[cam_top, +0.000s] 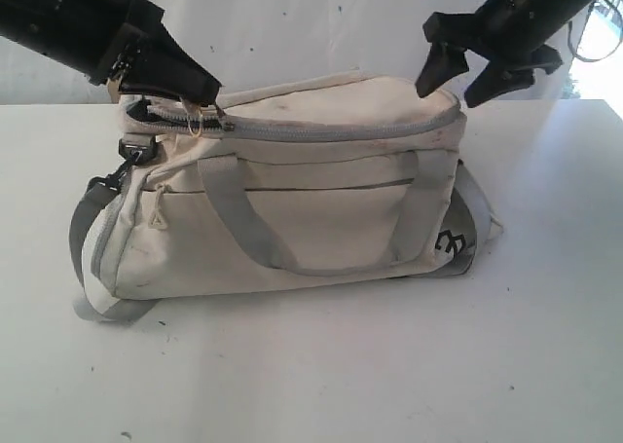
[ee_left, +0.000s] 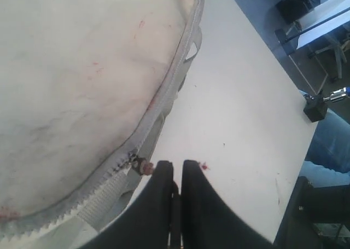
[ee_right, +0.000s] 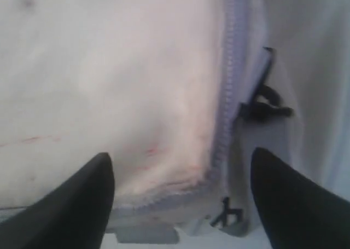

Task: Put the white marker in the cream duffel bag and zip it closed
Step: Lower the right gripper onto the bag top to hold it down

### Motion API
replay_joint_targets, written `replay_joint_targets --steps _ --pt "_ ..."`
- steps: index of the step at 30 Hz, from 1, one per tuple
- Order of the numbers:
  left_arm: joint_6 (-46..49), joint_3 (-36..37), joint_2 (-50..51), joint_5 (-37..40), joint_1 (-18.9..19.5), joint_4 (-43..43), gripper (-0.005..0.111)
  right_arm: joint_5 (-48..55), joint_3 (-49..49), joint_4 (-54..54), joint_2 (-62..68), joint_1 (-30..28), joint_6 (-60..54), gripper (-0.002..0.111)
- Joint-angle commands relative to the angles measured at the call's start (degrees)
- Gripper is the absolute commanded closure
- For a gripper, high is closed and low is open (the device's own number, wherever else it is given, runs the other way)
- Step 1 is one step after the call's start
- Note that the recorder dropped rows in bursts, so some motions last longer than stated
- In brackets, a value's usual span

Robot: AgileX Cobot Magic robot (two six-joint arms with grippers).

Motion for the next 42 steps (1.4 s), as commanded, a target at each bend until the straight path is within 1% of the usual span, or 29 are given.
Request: replay_joint_targets --steps 1,2,4,6,8,10,13,15,20,26,33,36,39,42 --pt "-0.20 -0.17 -0.37 0.47 -0.26 -0.79 0.107 0.17 -0.14 -13.16 -0.90 -0.11 12.93 0.043" --pt "-0.20 -0.17 -0.37 0.47 -0.26 -0.79 0.107 0.17 -0.14 -12.92 -0.90 -0.11 12.93 0.043" --pt "-0.20 -0.17 -0.37 0.47 -0.26 -0.64 0.107 0.17 -0.14 -6.77 -0.90 -0.11 2.85 0.044" --pt "-0.20 -0.17 -0.37 0.47 -0.26 -1.85 0.107 0.17 -0.14 8.58 -1.43 0.02 -12.95 0.050" --pt "-0.08 -0.17 -0.37 0.47 -0.26 -6.39 0.107 0.17 -0.14 18.81 -2.11 0.32 -23.68 0.055" --pt "0.05 -0.17 -0.37 0.47 -0.26 -8.06 0.107 0.17 -0.14 20.45 -3.15 2.44 -31.42 0.056" --pt "-0.77 -0.17 -0.10 0.06 -0.15 -7.68 0.107 0.17 -0.01 19.69 -3.52 5.35 -37.61 0.056" --pt "-3.21 -0.17 -0.03 -0.79 -0.15 -7.59 0.107 0.17 0.10 17.63 -3.52 8.24 -41.79 0.056" --pt "-4.66 -0.17 -0.03 -0.79 0.46 -6.44 0.107 0.17 0.10 10.87 -3.52 11.55 -43.62 0.056" --pt "-6.35 -0.17 -0.03 0.47 2.22 -6.80 0.107 0.17 0.10 7.86 -3.28 13.00 -43.65 0.056" --pt "-6.47 -0.17 -0.03 0.47 2.22 -7.06 0.107 0.17 0.10 8.00 -1.53 13.65 -43.65 0.056" --pt "-5.90 -0.17 0.61 0.47 2.22 -8.49 0.107 0.17 0.10 11.04 -0.89 13.65 -43.87 0.056" --pt "-5.95 -0.17 1.70 0.47 2.22 -9.70 0.107 0.17 0.10 14.36 -0.61 14.07 -49.26 0.056" --pt "-5.95 -0.17 2.61 0.47 2.22 -11.75 0.107 0.17 0.10 14.25 -0.61 15.25 -52.64 0.056"
